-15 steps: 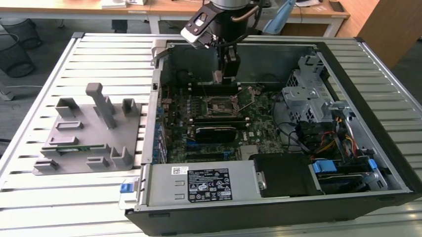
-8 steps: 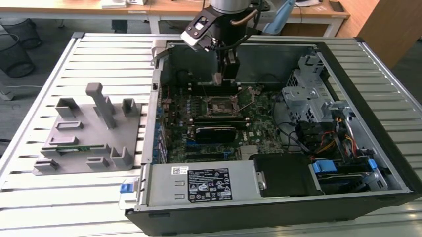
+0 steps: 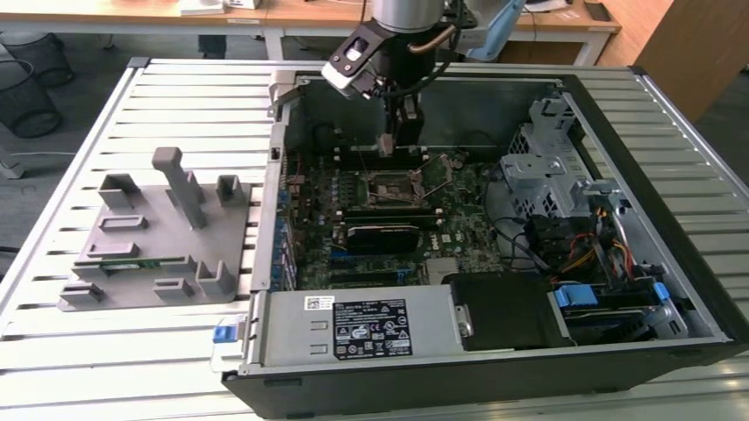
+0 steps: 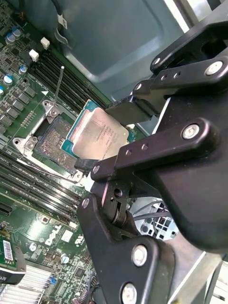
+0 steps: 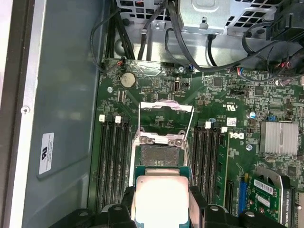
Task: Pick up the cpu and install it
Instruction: 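Place the cpu into insertion slot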
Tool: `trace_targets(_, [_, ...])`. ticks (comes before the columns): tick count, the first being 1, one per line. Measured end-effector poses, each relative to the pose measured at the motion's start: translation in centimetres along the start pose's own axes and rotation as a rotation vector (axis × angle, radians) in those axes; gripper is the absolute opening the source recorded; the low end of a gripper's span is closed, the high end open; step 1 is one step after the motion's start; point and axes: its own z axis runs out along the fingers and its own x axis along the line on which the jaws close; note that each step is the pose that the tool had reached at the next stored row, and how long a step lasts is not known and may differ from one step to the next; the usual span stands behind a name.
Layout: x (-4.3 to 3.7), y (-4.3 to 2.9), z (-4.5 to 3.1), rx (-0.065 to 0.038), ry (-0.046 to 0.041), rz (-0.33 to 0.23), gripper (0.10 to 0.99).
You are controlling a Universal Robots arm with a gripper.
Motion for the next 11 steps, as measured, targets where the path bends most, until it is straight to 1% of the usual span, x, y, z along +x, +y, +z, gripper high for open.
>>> trace_targets(11, [0.0, -0.04, 1.01, 0.0, -0.0001, 0.004, 0.529])
